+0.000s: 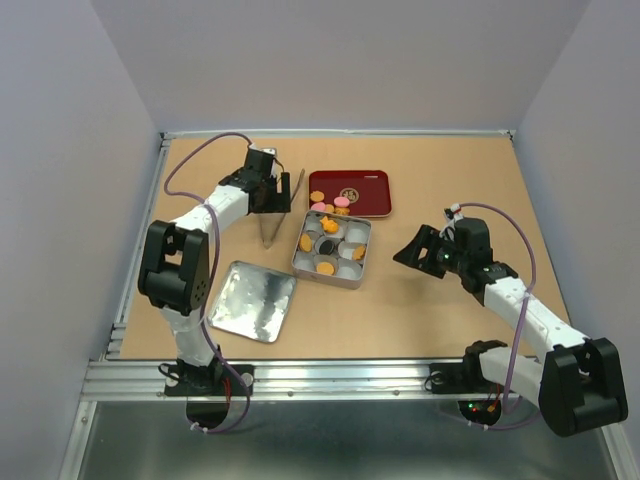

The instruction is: Pack the cookies

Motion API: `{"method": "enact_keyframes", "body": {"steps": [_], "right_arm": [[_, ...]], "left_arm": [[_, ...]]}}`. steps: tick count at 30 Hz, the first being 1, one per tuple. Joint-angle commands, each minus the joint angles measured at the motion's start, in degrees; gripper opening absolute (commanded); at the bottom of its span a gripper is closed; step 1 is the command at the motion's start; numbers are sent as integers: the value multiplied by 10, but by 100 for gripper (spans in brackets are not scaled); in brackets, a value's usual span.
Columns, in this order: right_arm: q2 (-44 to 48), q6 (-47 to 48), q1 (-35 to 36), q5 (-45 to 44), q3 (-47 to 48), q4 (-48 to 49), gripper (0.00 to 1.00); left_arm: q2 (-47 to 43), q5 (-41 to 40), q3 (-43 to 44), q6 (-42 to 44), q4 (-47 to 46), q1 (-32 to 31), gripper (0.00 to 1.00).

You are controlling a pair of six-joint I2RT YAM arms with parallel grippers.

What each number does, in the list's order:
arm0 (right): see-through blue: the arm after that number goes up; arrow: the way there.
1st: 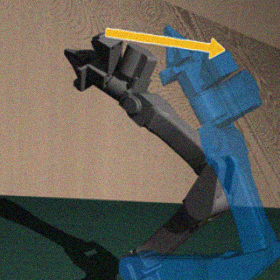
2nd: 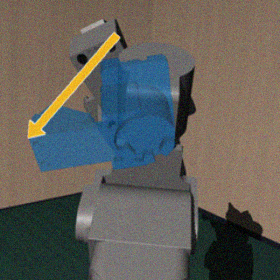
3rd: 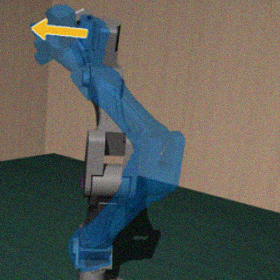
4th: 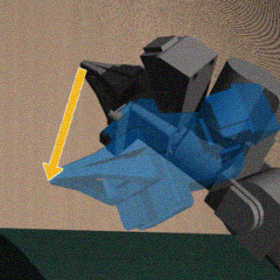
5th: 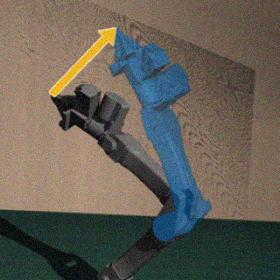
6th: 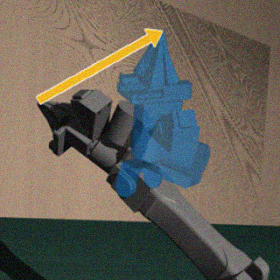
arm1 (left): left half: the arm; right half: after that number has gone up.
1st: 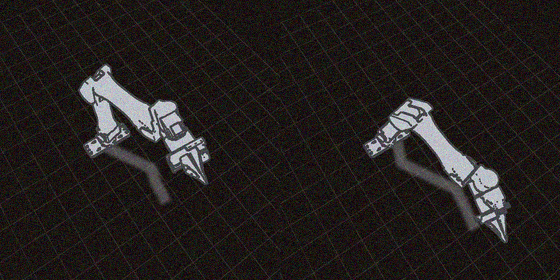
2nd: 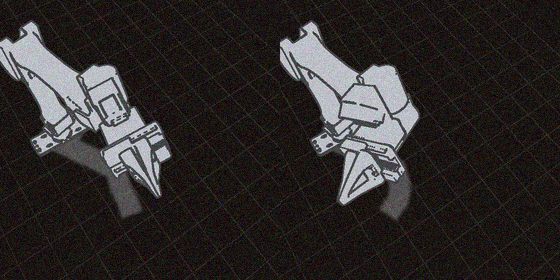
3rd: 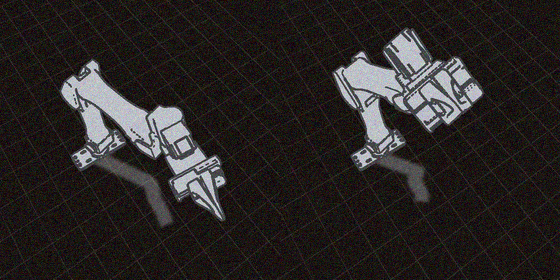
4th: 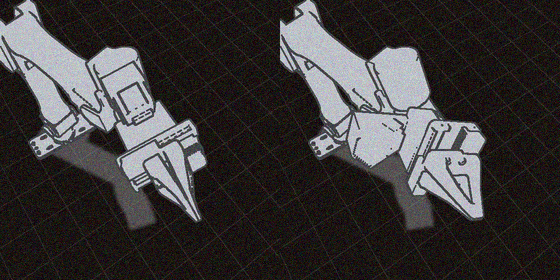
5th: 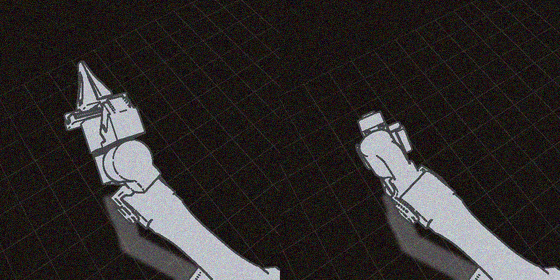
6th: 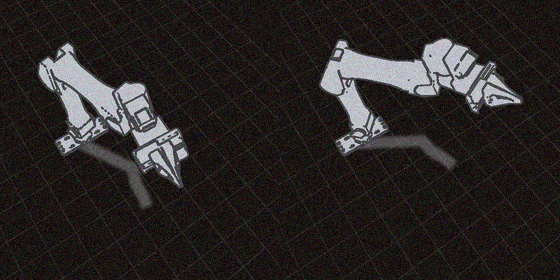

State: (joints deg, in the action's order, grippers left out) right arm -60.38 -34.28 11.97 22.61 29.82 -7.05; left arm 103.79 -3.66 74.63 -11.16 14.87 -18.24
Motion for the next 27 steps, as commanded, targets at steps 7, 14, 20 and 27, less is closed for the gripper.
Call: {"method": "enact_keyframes", "body": {"steps": [7, 14, 20, 27], "right_arm": [[6, 6, -3, 3, 1, 19, 75], [5, 10, -2, 13, 8, 22, 75], [10, 7, -2, 14, 9, 23, 75], [20, 6, -2, 11, 1, 22, 75]], "left_arm": [[-202, 25, -70, 0, 55, 5, 93], [-300, 117, -175, -12, 87, -2, 91], [-365, 113, -209, -54, 125, -48, 89], [-385, 67, -244, -149, 154, -181, 86]]}}
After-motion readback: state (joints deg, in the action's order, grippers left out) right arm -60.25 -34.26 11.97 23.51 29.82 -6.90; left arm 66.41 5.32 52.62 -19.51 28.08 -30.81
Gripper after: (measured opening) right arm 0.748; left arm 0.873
